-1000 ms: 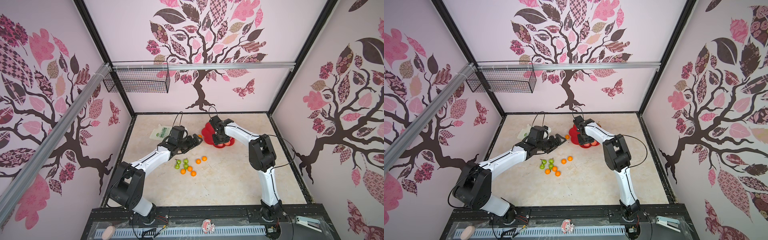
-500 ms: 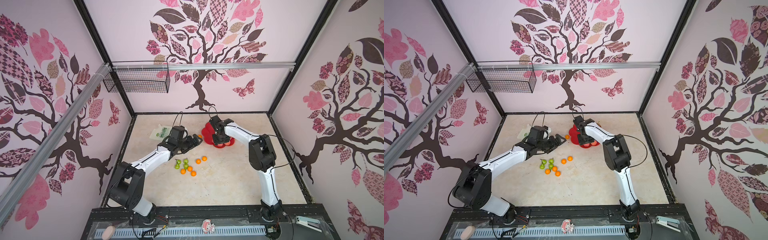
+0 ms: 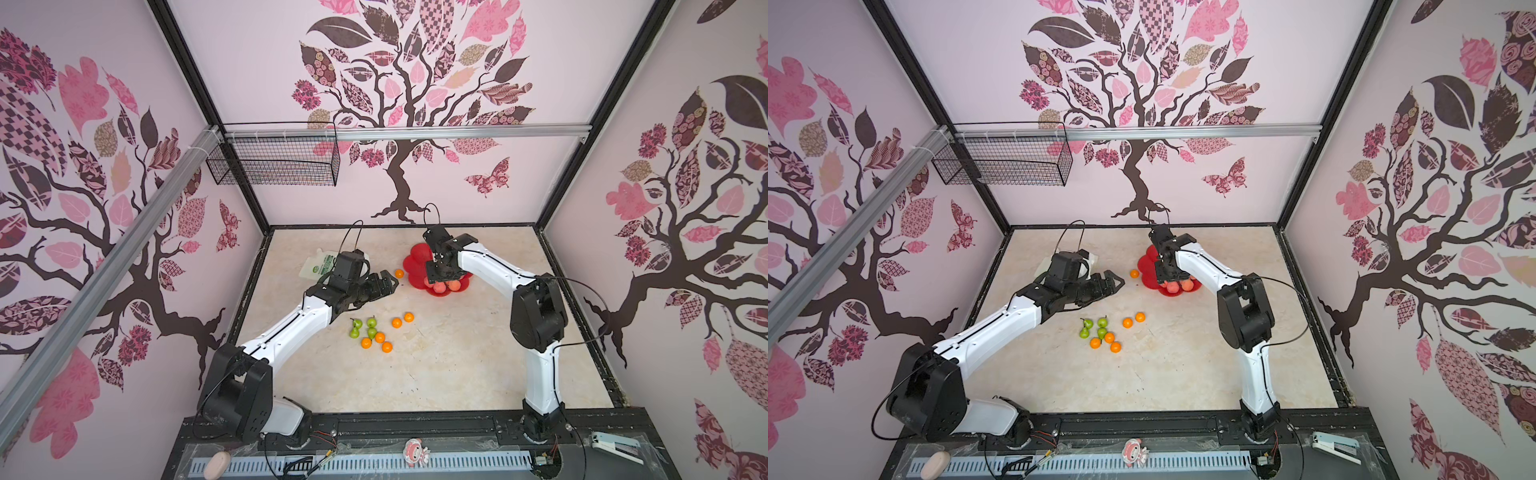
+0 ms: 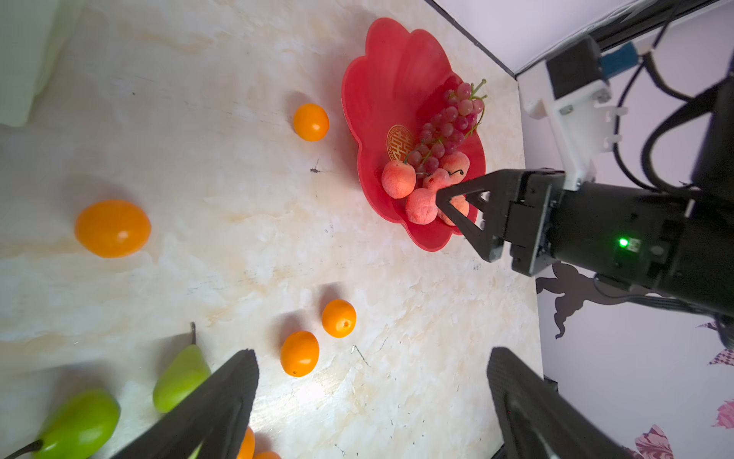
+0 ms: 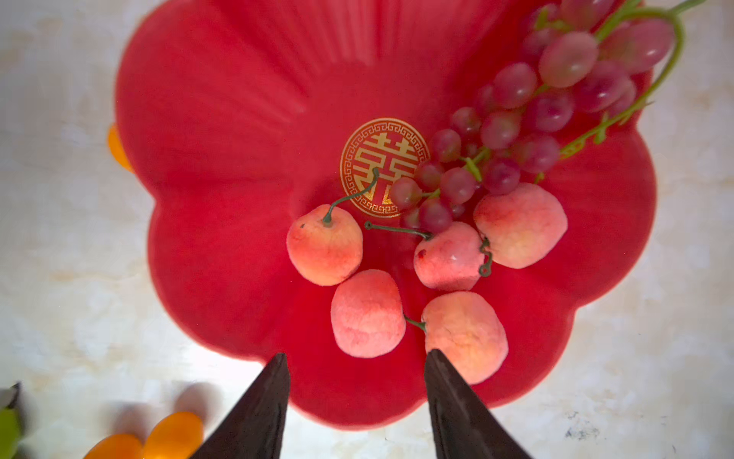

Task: Place and organize the fake fruits in the fruit bowl
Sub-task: 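Move the right gripper back to the cluster of green pears, then lower the right gripper and close it on a green pear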

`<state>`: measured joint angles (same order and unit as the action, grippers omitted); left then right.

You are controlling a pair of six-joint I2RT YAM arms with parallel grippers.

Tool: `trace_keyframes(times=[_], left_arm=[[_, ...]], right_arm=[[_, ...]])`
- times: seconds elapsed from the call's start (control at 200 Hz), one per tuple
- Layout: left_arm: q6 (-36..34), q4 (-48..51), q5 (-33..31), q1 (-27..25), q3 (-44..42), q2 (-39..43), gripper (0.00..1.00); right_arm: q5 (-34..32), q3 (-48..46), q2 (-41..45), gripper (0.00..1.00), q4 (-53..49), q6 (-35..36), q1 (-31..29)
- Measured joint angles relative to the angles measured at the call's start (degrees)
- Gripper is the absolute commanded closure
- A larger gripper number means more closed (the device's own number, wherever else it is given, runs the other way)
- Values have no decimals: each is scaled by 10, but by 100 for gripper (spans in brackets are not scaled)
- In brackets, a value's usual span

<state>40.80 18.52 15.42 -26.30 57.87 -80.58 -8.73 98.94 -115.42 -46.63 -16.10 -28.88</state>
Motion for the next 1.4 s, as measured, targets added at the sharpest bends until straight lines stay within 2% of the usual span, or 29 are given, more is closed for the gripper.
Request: trace_keyframes(times=[0.175, 0.39, 0.67, 0.84, 1.145, 1.285, 1.4], left_arm=[[-6, 38, -28, 0, -5, 50, 5], [0, 70, -61, 7, -60, 140, 5], [17, 128, -77, 74, -114, 221, 6], [29, 150, -67, 130, -134, 258, 7], [35, 199, -5, 293, -170, 322, 7], [36, 205, 41, 365, -189, 331, 7], [35, 209, 73, 402, -198, 331, 7]], right_arm=[[8, -59, 66, 42, 36, -6, -28], [32, -100, 77, 43, 78, -34, -100], [73, -99, 75, 43, 105, -95, -159], [86, -47, 52, 44, 114, -112, -207], [104, 96, -83, 45, 92, -120, -276], [88, 180, -145, 45, 51, -109, -300], [64, 257, -194, 47, 10, -104, -313]])
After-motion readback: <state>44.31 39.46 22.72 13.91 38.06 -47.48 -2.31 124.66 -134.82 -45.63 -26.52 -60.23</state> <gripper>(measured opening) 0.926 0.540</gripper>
